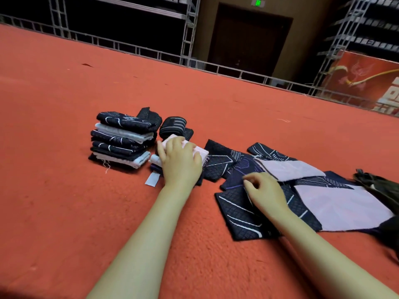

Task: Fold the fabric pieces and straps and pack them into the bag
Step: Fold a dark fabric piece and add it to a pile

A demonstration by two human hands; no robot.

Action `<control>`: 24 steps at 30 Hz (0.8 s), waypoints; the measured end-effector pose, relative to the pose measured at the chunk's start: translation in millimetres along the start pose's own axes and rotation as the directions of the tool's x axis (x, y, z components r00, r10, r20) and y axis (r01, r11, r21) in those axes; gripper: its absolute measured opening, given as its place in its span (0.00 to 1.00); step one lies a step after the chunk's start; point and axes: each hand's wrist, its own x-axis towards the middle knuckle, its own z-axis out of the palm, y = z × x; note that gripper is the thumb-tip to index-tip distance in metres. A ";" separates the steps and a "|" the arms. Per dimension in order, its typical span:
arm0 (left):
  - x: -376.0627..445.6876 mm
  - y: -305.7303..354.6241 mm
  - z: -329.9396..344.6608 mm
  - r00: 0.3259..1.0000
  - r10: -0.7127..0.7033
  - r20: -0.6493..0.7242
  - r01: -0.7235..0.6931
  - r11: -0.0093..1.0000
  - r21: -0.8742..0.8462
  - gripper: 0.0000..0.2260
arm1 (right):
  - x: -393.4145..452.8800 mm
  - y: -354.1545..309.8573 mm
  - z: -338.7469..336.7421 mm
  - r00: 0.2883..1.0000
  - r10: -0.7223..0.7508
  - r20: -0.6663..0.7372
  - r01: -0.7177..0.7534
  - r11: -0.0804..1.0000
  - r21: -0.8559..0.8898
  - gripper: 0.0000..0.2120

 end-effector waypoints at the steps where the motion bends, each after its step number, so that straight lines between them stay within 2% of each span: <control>1: -2.0 4.9 -0.9 0.999 0.040 0.000 -0.040 0.999 -0.010 0.13 | -5.2 13.2 -4.7 1.000 0.021 0.001 -0.021 0.998 -0.052 0.10; 3: -6.4 15.7 -2.4 0.992 0.128 -0.005 -0.128 0.991 -0.042 0.12 | -15.5 33.7 -11.5 1.000 0.025 -0.002 -0.025 0.990 -0.137 0.12; 6: -18.8 35.2 -2.8 0.961 0.262 0.085 -0.249 0.958 -0.143 0.13 | -23.9 48.4 -12.6 0.999 -0.036 -0.022 0.033 0.994 -0.107 0.16; 10: -39.9 53.8 7.2 0.868 0.456 0.196 -0.420 0.885 -0.200 0.16 | -21.8 52.2 -8.4 0.999 -0.026 -0.035 0.023 0.998 -0.063 0.15; 14: -54.7 57.3 19.1 0.745 0.366 0.558 -0.361 0.924 -0.124 0.19 | -20.6 58.3 -7.3 0.999 -0.042 -0.027 0.042 0.999 -0.013 0.15; 15: -57.2 57.3 21.2 0.715 0.346 0.607 -0.362 0.926 -0.102 0.21 | -20.5 59.7 -7.2 0.999 -0.045 -0.029 0.045 0.999 -0.004 0.15; 17: -59.0 56.9 26.1 0.691 0.334 0.641 -0.364 0.927 -0.091 0.23 | -20.4 61.8 -6.9 0.998 -0.049 -0.029 0.049 0.999 0.004 0.16; 19: -57.2 57.4 28.1 0.702 0.299 0.647 -0.308 0.946 -0.103 0.23 | -19.6 63.2 -7.6 0.998 -0.062 -0.029 0.061 0.998 -0.014 0.15; 21: -53.8 56.7 27.4 0.715 0.261 0.648 -0.255 0.961 -0.106 0.23 | -17.4 65.3 -11.6 0.992 -0.117 -0.036 0.113 0.987 -0.111 0.13; 24: -50.4 56.5 21.6 0.685 0.240 0.688 -0.160 0.971 -0.180 0.20 | -13.1 72.6 -19.0 0.986 -0.147 -0.078 0.128 0.969 -0.210 0.13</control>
